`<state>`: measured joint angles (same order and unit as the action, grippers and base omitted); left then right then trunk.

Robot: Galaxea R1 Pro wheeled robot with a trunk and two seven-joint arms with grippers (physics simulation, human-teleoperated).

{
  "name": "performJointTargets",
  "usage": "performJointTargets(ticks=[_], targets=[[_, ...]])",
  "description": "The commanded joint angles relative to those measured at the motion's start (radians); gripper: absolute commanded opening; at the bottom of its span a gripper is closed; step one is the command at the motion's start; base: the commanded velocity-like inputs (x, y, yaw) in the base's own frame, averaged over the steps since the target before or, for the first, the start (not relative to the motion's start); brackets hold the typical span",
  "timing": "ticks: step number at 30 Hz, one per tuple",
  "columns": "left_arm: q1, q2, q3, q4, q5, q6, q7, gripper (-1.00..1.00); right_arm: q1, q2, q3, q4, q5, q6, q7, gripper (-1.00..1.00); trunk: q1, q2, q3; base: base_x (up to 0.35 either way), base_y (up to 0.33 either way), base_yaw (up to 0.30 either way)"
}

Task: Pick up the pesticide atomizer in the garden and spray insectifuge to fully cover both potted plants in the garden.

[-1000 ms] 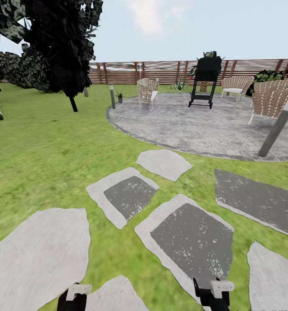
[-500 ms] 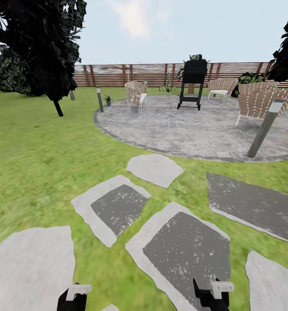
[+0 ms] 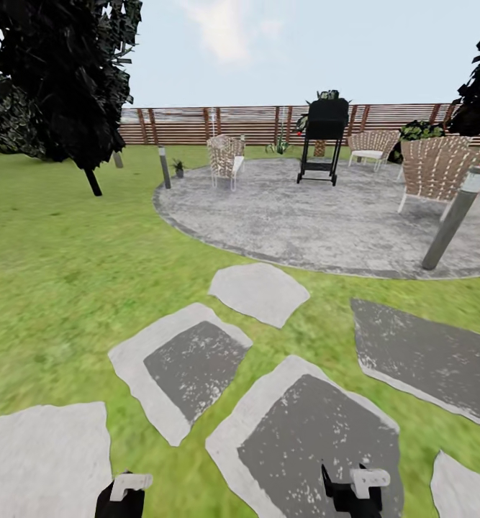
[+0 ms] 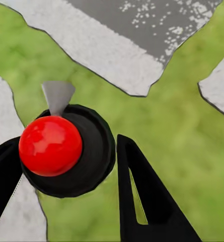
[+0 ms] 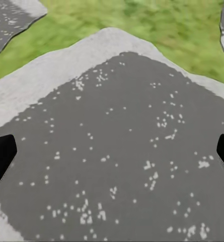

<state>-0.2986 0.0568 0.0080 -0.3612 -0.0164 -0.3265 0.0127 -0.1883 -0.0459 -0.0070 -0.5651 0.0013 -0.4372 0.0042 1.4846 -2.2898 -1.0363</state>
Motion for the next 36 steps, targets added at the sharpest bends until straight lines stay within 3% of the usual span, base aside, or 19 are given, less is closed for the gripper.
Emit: performJointTargets(ticks=[1, 36], targets=[[-0.001, 0.000, 0.000, 0.001, -0.002, -0.003, 0.002, -1.00, -0.001, 0.000, -0.001, 0.001, 0.000, -0.003, 0.000, 1.00, 0.000, 0.000, -0.001, 0.338, 0.000, 0.000], [-0.001, 0.001, 0.001, 0.001, -0.002, -0.003, 0.003, -1.00, 0.000, 0.004, -0.001, 0.022, -0.004, -0.004, -0.009, 1.00, 0.000, 0.000, -0.001, 0.338, 0.000, 0.000]])
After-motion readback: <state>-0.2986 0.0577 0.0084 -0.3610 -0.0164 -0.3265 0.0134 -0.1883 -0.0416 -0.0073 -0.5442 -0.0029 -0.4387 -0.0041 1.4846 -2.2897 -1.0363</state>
